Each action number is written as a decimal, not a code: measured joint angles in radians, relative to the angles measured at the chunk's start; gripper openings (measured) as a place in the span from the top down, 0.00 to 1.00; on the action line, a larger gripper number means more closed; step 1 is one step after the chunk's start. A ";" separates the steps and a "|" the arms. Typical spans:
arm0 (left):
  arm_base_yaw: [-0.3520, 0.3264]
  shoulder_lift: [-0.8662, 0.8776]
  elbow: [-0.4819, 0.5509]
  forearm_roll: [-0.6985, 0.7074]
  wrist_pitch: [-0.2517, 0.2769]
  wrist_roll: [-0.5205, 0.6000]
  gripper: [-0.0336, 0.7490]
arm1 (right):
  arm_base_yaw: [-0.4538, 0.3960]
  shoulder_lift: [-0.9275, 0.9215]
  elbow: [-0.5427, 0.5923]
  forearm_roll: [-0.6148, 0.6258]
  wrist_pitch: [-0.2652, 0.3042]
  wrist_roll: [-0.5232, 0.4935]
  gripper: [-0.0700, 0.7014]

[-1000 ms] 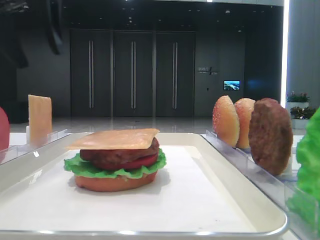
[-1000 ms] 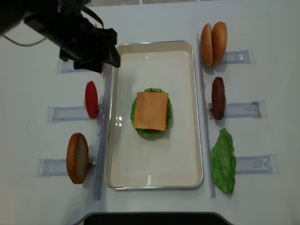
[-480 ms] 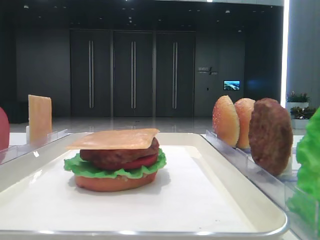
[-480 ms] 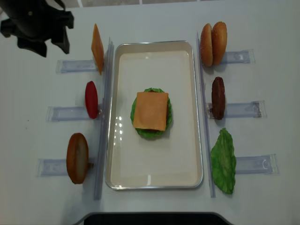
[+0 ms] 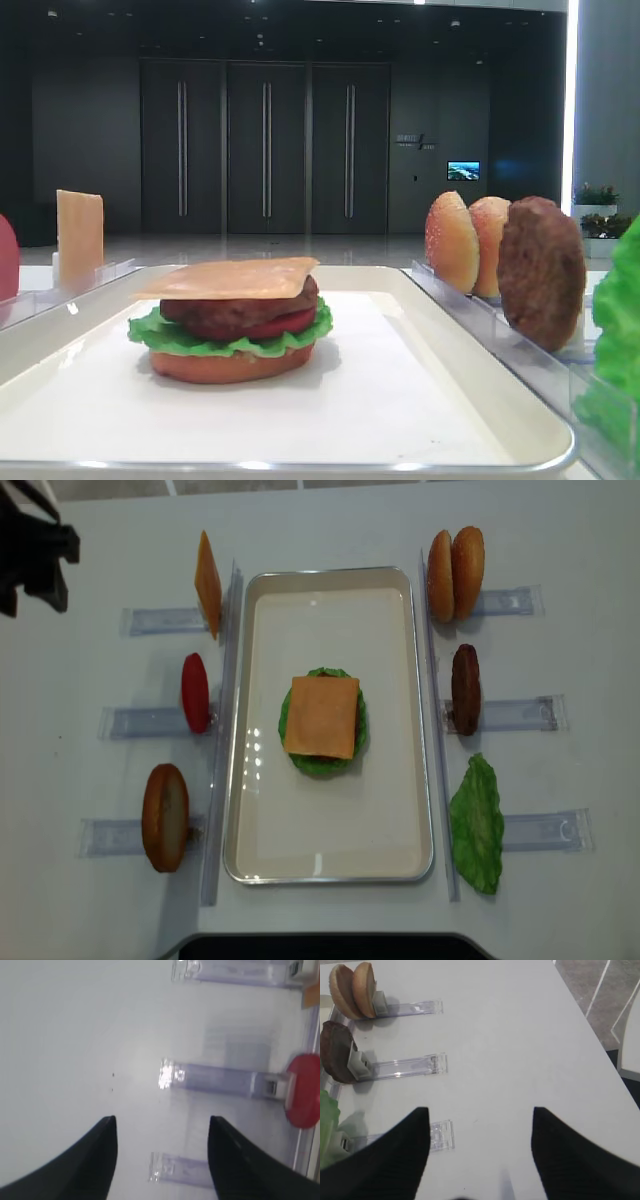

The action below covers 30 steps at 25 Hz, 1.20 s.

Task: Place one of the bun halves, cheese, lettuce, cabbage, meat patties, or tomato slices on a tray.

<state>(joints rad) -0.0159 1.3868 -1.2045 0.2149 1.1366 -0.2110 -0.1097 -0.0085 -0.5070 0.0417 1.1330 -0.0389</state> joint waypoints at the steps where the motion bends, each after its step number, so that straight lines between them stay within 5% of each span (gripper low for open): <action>1: 0.000 -0.058 0.069 0.001 -0.009 0.000 0.40 | 0.000 0.000 0.000 0.000 0.000 0.000 0.36; 7: 0.001 -0.389 0.479 0.025 -0.065 0.000 0.40 | 0.000 0.000 0.000 0.000 0.000 0.000 0.36; 12: 0.001 -0.599 0.677 -0.001 -0.094 -0.011 0.40 | 0.000 0.000 0.000 0.000 0.000 0.000 0.36; 24: 0.001 -1.055 0.732 -0.176 -0.053 0.211 0.40 | 0.000 0.000 0.000 0.000 0.000 0.000 0.36; 30: 0.001 -1.324 0.732 -0.182 -0.042 0.223 0.40 | 0.000 0.000 0.000 0.000 0.000 0.000 0.36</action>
<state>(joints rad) -0.0150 0.0631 -0.4723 0.0333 1.0946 0.0122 -0.1097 -0.0085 -0.5070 0.0417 1.1330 -0.0389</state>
